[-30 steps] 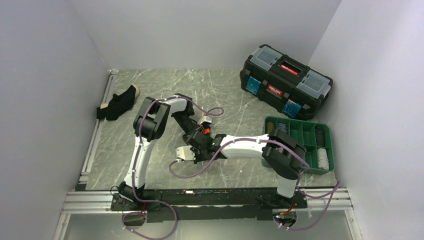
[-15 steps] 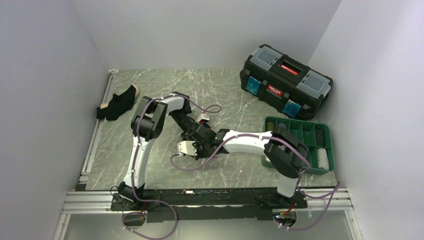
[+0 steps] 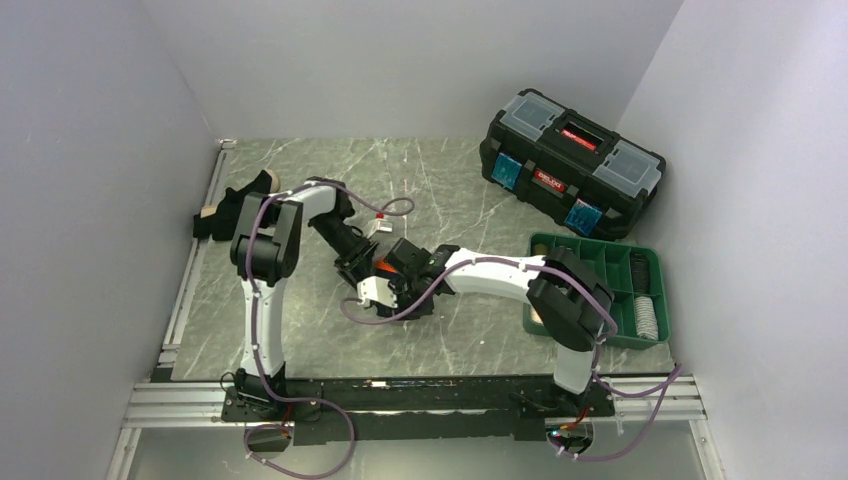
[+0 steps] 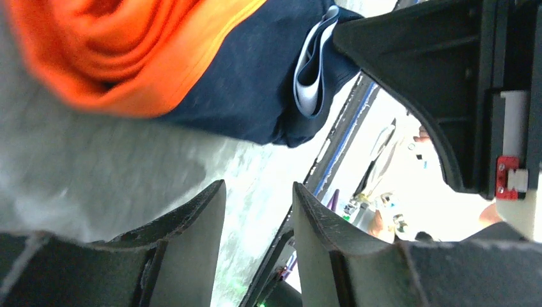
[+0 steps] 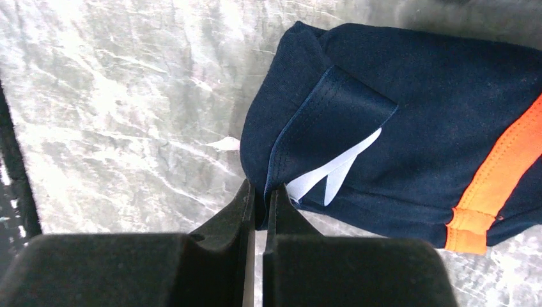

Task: Roll the underwear
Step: Roll the underwear to the center of the board.

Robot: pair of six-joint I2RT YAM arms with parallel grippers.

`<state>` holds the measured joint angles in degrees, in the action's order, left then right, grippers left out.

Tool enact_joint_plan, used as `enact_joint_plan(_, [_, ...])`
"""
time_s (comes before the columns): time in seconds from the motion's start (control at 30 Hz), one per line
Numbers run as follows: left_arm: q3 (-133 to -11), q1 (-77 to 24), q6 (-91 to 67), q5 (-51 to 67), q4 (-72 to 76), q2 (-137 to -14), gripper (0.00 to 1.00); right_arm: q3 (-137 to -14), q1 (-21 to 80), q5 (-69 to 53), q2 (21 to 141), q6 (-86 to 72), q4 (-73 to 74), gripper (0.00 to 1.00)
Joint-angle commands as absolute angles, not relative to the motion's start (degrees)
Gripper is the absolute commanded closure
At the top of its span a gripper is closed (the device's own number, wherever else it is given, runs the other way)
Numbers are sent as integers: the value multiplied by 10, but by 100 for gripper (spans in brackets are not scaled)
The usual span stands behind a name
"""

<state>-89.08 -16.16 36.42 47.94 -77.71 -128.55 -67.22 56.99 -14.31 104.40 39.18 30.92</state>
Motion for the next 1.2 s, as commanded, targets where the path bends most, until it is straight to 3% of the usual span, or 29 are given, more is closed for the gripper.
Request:
enact_joint_plan(0.0, [-869, -133, 379, 457, -755, -1210, 53, -706, 560, -214, 1069, 387, 402, 100])
enact_joint_plan(0.57, [-630, 71, 361, 449, -565, -943, 53, -969, 466, -422, 1243, 498, 665, 100])
enact_joint_plan(0.9, [-481, 74, 443, 432, -474, -721, 51, -1168, 417, -543, 1419, 588, 855, 100])
enact_joint_plan(1.17, [-392, 42, 439, 442, -387, -548, 43, -1180, 399, -568, 1459, 584, 859, 100])
